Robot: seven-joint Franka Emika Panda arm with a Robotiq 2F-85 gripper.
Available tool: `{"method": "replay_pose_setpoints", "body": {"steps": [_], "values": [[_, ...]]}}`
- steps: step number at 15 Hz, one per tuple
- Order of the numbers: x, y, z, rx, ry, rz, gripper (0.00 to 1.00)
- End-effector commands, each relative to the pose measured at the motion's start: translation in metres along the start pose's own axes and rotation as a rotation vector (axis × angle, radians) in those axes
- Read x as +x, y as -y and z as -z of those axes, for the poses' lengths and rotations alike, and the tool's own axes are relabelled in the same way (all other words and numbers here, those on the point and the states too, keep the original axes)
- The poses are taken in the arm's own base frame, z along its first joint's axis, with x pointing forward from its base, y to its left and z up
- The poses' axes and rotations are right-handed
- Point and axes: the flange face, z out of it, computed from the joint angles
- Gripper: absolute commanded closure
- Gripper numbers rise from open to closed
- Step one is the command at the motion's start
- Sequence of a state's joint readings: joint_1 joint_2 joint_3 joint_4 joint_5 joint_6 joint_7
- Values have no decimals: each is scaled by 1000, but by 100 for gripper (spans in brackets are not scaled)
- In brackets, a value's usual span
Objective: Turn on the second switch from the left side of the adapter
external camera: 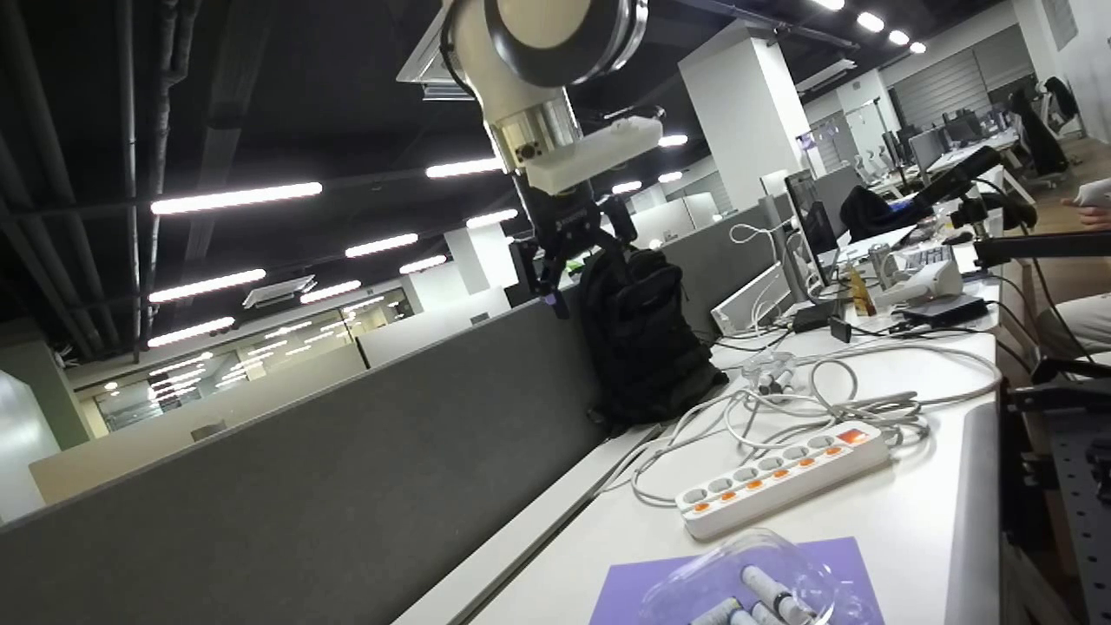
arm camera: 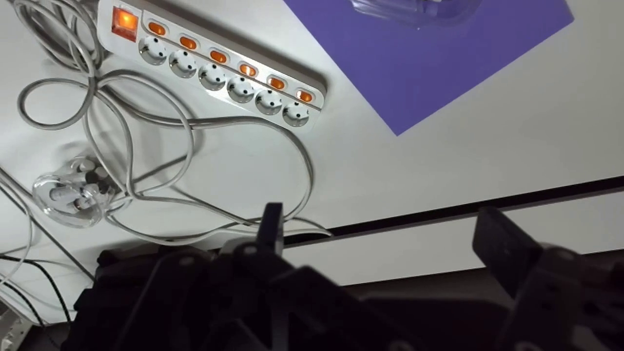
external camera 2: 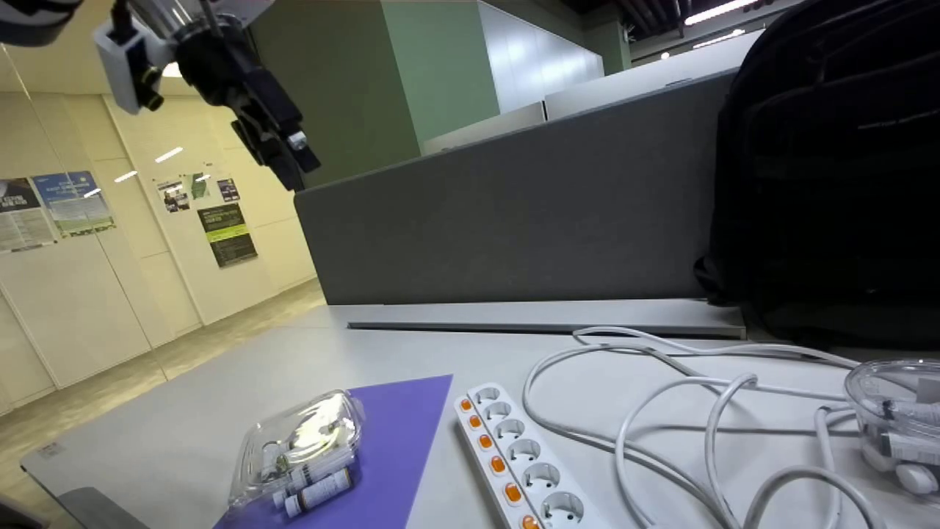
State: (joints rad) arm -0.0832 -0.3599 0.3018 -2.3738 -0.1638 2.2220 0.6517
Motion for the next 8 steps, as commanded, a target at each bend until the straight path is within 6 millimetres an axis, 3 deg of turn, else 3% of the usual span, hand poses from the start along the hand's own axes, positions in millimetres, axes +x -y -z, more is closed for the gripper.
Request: {"method": "replay_pose_setpoints", "body": {"steps": [1,4,8], "values": [[22,-23,-42,-22,41,-67,0],[34,-39,-81,-19,99,-90,0],[41,-47,-129,-1,133,-100,0]]}}
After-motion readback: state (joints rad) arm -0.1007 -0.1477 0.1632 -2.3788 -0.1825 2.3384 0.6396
